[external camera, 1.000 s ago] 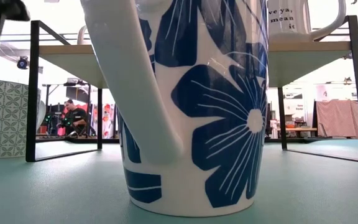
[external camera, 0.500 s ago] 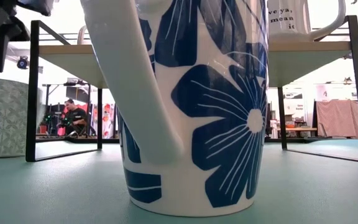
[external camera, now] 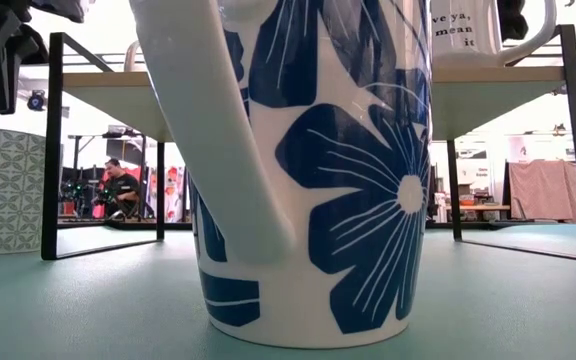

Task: Place coffee mugs
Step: Put the white blue mug on the shelf

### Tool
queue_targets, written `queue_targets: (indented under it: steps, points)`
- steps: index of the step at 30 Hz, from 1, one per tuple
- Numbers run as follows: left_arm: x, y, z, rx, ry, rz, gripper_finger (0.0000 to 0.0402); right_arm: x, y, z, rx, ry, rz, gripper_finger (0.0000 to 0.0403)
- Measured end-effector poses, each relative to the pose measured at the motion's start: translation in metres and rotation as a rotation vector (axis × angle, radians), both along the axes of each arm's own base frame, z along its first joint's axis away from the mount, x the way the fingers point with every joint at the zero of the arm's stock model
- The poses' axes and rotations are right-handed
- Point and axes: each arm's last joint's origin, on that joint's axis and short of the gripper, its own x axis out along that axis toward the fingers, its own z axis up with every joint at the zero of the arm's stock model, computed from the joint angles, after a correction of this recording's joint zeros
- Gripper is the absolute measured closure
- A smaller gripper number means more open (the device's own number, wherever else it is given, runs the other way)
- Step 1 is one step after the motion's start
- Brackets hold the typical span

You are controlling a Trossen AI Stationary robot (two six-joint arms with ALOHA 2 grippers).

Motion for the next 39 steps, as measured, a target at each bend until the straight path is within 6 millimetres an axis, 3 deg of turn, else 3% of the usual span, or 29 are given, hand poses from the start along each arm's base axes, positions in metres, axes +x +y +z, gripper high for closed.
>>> queue_targets:
  steps: [16,26,34,39]
  points:
    - [-0.004,0.005,-0.031,0.009,0.051,0.030,0.0364,-0.015,0.006,-0.062,0.056,0.093,0.004,0.0261]
    - [-0.009,0.009,-0.043,0.034,0.084,0.048,0.0379,-0.014,0.006,-0.084,0.081,0.167,0.003,0.0261]
    - [-0.005,0.004,-0.025,-0.048,0.071,0.044,0.0395,-0.008,0.003,-0.088,0.090,0.193,0.002,0.0262]
    - [-0.003,-0.001,0.010,-0.087,0.065,0.024,0.0396,-0.004,0.002,-0.090,0.095,0.208,0.002,0.0261]
